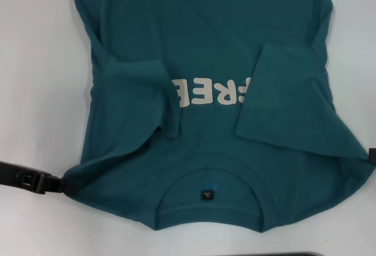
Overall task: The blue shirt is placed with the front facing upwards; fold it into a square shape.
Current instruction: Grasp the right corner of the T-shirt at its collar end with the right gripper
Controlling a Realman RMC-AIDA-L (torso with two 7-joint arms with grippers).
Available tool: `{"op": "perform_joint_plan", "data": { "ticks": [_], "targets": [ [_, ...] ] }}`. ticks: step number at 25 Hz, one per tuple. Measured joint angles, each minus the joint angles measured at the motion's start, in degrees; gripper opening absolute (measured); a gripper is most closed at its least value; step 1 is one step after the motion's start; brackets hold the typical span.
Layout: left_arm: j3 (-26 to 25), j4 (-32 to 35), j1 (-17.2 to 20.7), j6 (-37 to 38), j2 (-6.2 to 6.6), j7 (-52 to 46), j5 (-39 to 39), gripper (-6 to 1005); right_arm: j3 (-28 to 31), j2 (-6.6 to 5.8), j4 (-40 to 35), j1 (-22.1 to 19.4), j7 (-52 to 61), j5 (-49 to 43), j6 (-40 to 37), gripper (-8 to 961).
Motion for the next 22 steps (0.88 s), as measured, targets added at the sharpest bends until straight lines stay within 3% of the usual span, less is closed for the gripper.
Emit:
{"op": "perform_joint_plan", "data": {
  "ticks": [6, 17, 20, 22],
  "targets": [
    [-0.02, 0.09, -0.28, 0.01, 0.14, 0.03, 0.00, 15, -0.57, 0.09, 2.03, 1.17, 0.04, -1.09, 1.14, 877],
    [-0.02, 0.24, -0.73, 0.02, 0.41, 0.12, 0.00, 15, -3.75, 0.23, 2.91, 2.37, 1.69, -1.19, 3.55, 664],
    [-0.02, 0.24, -0.73, 0.02, 0.42, 0.13, 0.00, 15, -3.35, -0.11, 2.82, 1.85, 1.82, -1.03, 3.31, 413],
    [-0.02, 0.24, -0.75, 0.00, 0.43, 0.12, 0.00, 14, -3.19, -0.17, 2.81, 1.61, 1.81, -1.06, 3.20, 314]
  ]
}}
